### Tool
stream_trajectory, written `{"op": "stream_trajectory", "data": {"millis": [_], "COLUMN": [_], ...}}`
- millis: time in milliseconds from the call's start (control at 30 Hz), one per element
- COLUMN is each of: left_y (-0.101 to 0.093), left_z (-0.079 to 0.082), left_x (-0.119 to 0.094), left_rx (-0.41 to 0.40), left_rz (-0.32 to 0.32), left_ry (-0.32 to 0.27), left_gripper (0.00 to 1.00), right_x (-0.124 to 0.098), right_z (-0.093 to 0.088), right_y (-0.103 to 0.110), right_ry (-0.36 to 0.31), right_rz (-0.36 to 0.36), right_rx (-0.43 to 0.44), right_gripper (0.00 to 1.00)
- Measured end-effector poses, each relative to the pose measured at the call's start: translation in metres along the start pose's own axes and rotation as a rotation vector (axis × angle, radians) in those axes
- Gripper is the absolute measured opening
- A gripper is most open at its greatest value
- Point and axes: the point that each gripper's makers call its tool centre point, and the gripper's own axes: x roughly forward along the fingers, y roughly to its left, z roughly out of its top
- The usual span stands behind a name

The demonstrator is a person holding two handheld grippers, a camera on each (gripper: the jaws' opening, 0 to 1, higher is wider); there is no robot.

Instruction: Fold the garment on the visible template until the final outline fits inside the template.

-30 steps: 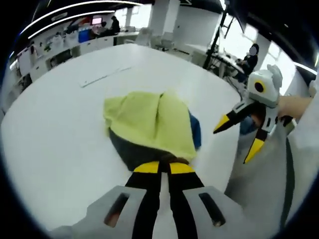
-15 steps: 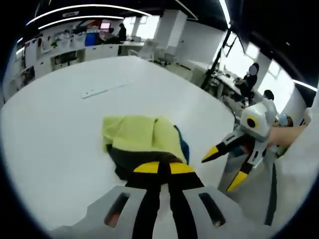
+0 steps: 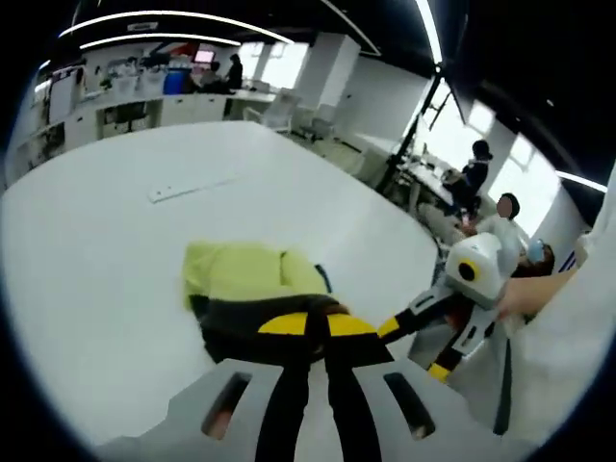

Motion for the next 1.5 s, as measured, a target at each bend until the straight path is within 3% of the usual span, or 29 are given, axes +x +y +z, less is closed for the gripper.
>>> {"op": "stream_trajectory", "data": {"millis": [233, 533, 667, 733, 867, 1267, 1500], "left_y": [-0.011, -0.025, -0.033, -0.036, -0.044, -0.057, -0.067], "left_z": [0.009, 0.021, 0.028, 0.029, 0.032, 0.044, 0.048], "left_x": [-0.001, -0.003, -0.003, -0.002, 0.000, -0.006, -0.008], "left_rx": [-0.005, 0.008, 0.009, 0.007, 0.000, -0.012, -0.008], "left_rz": [-0.020, -0.044, -0.063, -0.070, -0.088, -0.119, -0.144], "left_ry": [-0.025, -0.050, -0.066, -0.070, -0.077, -0.106, -0.111], "left_gripper": [0.01, 0.01, 0.01, 0.01, 0.01, 0.01, 0.01], "right_x": [0.009, 0.005, 0.004, 0.004, 0.007, -0.006, -0.010], "right_z": [0.010, 0.026, 0.038, 0.052, 0.064, 0.082, 0.088], "right_y": [0.009, 0.006, 0.000, -0.007, -0.009, -0.018, -0.020], "right_ry": [-0.043, -0.094, -0.101, -0.150, -0.172, -0.256, -0.270], "right_rz": [-0.031, -0.076, -0.167, -0.247, -0.309, -0.417, -0.436], "right_rx": [0.028, 0.044, 0.049, 0.056, 0.033, 0.062, 0.041], "right_gripper": [0.50, 0.50, 0.50, 0.46, 0.43, 0.38, 0.36]}}
